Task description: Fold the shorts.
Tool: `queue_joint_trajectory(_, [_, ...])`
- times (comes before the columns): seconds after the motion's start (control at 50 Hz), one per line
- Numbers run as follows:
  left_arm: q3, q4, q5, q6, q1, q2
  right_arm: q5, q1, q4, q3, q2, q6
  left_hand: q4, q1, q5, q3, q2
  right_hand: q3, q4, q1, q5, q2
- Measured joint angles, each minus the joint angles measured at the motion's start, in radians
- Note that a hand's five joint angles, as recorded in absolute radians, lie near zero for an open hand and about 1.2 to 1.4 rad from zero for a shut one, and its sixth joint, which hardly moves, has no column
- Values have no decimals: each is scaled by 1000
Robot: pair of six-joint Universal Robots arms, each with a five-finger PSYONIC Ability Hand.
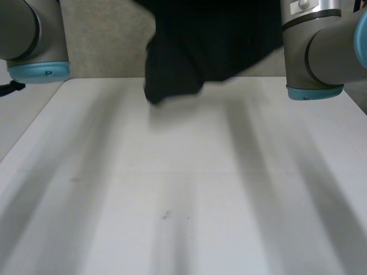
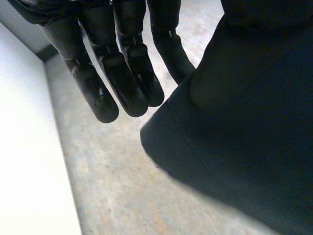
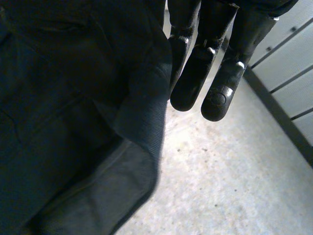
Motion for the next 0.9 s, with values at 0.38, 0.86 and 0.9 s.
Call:
queue_joint_trajectory(0.38, [-816,-8,-8,-30,-1,97,-92,6,624,291,123,130,0,0,0,2,3,0,0,0,14,0])
queue_joint_trajectory(0.86, [-1090,-422,1,-28,-29,330,-86,-64,827,670,-111,143,-363,-347,-310,-372,-381,-780,-785,-612,-731,-779])
queue_joint_trajectory(0.9, [-1099,-444,7,-26,-32,353,-87,-82,835,696,-142,151,-749,-742,-695,-729,-742,-863,-879,-685,-825,-849])
